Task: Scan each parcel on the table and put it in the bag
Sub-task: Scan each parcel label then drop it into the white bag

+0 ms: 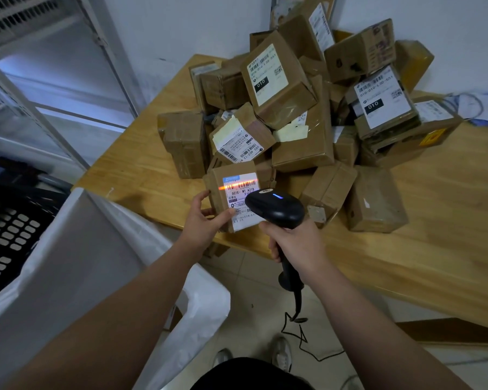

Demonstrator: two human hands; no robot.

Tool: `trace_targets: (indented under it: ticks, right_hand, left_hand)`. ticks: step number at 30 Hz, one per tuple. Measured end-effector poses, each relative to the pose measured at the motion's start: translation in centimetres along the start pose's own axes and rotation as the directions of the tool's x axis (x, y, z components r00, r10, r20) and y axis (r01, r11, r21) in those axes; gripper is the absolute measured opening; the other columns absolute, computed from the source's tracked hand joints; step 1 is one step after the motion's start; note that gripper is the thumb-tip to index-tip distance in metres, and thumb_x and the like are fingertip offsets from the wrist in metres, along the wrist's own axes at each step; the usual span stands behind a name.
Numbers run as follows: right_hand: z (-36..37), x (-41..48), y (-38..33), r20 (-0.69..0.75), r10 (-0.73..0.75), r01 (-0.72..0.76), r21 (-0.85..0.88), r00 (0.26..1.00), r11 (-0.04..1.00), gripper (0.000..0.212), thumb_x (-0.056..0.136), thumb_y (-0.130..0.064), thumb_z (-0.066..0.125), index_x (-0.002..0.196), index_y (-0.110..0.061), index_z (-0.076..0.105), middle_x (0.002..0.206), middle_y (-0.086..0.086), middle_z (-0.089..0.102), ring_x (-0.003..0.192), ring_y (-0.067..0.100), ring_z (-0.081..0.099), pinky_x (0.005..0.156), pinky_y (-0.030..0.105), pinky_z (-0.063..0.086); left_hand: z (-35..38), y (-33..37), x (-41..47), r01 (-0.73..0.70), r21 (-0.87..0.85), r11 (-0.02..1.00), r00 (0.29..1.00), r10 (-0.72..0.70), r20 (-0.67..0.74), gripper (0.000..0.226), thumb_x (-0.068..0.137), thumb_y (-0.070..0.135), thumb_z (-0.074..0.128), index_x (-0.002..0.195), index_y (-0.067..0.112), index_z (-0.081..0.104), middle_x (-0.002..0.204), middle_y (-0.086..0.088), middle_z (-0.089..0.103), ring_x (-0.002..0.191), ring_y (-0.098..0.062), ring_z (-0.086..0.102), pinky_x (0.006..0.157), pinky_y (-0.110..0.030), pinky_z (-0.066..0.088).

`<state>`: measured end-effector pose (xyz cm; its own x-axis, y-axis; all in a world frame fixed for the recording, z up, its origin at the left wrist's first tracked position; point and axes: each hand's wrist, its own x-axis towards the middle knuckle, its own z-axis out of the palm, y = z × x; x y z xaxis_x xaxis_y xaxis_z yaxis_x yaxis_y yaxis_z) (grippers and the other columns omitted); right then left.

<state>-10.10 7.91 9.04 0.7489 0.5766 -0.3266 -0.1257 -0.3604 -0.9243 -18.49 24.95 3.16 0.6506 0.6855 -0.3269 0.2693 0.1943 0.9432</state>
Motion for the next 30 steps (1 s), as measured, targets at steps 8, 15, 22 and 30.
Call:
trace_targets:
  ticks: [8,15,22,30]
  right_hand:
    - [2.7,-0.5,0.3,0.106,-0.026,0.024,0.021,0.994,0.999,0.02,0.085,-0.016,0.071,0.066,-0.011,0.064,0.05,0.005,0.055,0.046,0.013,0.052,0.05,0.026,0.046]
    - [8.2,-0.9,3.4,0.265,0.03,-0.025,-0.023,0.964,0.999,0.026,0.084,-0.008,0.071,0.061,-0.013,0.061,0.047,0.002,0.053,0.046,0.015,0.051,0.053,0.029,0.046]
    - [15.5,0.7,10.6,0.361,0.203,-0.104,-0.275,0.91,0.956,0.025,0.08,-0.012,0.075,0.06,-0.015,0.061,0.045,-0.005,0.054,0.046,0.009,0.055,0.058,0.031,0.045]
    - [25.2,5.3,18.7,0.436,0.319,-0.065,-0.505,0.842,0.861,0.015,0.078,-0.026,0.071,0.077,-0.022,0.057,0.067,-0.001,0.061,0.069,0.022,0.065,0.066,0.031,0.051]
  left_hand:
    - [-2.1,-0.8,-2.9,0.008,-0.041,0.999,0.999,-0.01,-0.053,0.08,0.079,0.031,0.077,0.144,0.031,0.031,0.117,-0.006,0.058,0.098,-0.014,0.063,0.063,-0.018,0.053]
    - [-8.8,-5.9,-7.2,0.068,-0.067,0.995,0.967,-0.082,-0.243,0.074,0.081,0.022,0.076,0.142,0.024,0.035,0.111,-0.007,0.062,0.094,-0.014,0.067,0.063,-0.02,0.055]
    - [-15.3,-17.9,-8.4,0.41,-0.049,0.911,0.812,-0.389,-0.435,0.064,0.081,0.023,0.077,0.131,0.026,0.037,0.099,-0.007,0.065,0.079,-0.016,0.066,0.064,-0.025,0.057]
    - [-19.0,-33.3,-2.5,0.793,0.337,0.508,0.607,-0.607,-0.513,0.084,0.073,0.054,0.07,0.142,0.029,0.029,0.118,-0.013,0.05,0.111,-0.033,0.051,0.094,-0.041,0.047]
